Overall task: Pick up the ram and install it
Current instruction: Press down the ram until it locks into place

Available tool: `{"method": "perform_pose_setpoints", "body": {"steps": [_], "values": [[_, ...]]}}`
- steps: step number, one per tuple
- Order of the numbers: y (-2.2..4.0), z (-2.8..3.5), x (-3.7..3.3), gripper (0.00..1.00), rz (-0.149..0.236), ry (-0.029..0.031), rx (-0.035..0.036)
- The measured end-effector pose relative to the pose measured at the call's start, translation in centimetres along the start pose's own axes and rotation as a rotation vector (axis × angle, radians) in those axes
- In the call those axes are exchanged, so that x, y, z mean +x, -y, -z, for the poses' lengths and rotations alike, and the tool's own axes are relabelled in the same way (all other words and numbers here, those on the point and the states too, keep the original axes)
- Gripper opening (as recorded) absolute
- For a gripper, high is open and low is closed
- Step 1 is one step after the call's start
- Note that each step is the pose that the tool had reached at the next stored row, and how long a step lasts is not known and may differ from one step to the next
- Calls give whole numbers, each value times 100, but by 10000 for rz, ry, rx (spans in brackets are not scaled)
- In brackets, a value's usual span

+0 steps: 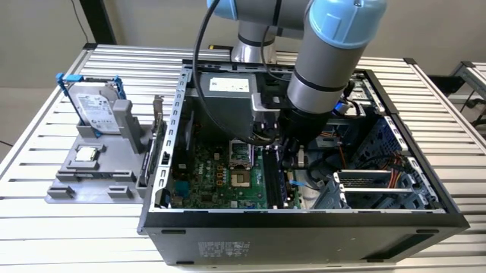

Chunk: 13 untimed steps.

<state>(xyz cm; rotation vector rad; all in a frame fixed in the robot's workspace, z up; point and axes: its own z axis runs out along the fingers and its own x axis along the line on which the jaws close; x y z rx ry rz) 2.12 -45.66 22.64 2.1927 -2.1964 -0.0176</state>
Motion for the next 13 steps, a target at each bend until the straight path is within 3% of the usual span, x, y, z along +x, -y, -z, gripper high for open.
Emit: {"method": "perform_pose_setpoints", "body": {"steps": [5,13], "values": [[-6,159,5,0,0,-9,-3],[-10,275,7,0,0,-12,-27]]}}
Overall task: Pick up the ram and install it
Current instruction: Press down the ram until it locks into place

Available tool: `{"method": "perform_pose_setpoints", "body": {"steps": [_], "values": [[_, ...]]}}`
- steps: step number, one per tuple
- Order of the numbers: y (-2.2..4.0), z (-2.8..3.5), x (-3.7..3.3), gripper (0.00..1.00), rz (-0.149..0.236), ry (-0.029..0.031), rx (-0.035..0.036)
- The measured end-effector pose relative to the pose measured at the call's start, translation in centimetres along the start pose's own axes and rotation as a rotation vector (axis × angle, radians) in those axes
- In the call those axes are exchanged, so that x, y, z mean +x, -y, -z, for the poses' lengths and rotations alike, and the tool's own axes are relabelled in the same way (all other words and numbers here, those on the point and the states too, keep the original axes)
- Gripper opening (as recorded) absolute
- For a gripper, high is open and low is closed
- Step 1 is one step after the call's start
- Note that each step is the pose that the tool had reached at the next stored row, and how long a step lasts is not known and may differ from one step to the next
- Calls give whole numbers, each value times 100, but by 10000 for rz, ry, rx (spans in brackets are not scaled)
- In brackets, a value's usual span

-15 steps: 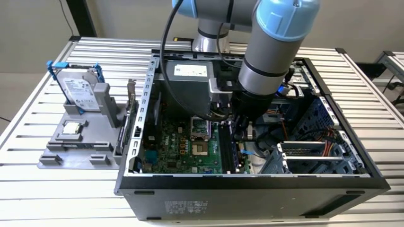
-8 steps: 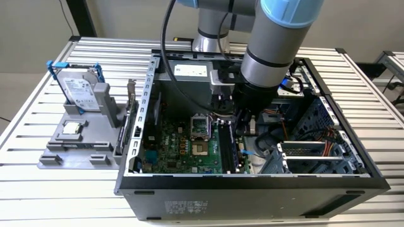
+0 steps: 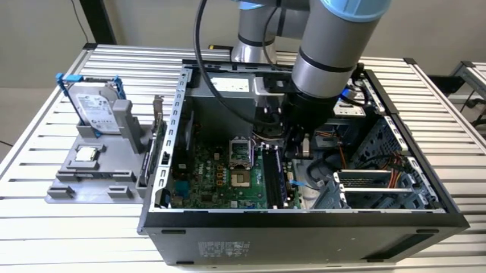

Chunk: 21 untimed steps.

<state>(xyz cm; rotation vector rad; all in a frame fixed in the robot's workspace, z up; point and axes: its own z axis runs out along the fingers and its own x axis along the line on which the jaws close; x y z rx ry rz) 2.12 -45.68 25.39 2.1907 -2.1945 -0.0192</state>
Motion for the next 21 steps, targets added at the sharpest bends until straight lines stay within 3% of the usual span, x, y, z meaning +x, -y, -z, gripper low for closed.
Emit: {"method": "perform_pose_setpoints", "body": {"steps": [14,21], "values": [[-10,274,5,0,0,-39,-9],[-11,297,6,0,-2,-44,-8]]}}
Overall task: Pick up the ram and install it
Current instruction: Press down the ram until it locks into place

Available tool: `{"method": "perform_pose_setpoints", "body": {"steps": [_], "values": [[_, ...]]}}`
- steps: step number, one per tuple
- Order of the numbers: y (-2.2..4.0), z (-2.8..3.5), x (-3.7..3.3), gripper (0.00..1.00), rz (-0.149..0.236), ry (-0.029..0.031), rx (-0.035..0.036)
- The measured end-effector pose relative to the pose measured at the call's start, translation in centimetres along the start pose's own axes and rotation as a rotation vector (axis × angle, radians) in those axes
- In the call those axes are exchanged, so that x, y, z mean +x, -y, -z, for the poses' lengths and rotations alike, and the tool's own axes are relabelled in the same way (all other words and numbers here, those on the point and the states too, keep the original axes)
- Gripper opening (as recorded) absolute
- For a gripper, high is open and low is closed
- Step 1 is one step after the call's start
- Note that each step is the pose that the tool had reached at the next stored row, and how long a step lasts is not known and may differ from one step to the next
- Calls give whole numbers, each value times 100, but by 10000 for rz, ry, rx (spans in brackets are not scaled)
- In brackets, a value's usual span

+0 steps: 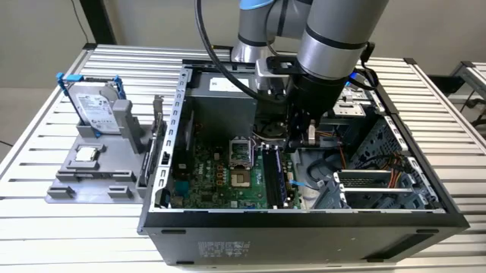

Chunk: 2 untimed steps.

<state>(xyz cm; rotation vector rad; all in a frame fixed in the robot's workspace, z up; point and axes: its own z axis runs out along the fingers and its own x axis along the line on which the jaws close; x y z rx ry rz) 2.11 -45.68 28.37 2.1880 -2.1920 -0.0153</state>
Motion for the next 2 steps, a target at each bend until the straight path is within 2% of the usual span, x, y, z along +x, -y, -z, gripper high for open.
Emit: {"method": "perform_pose_setpoints", "body": {"steps": [2], "values": [[0,0,0,0,1,1,0]]}}
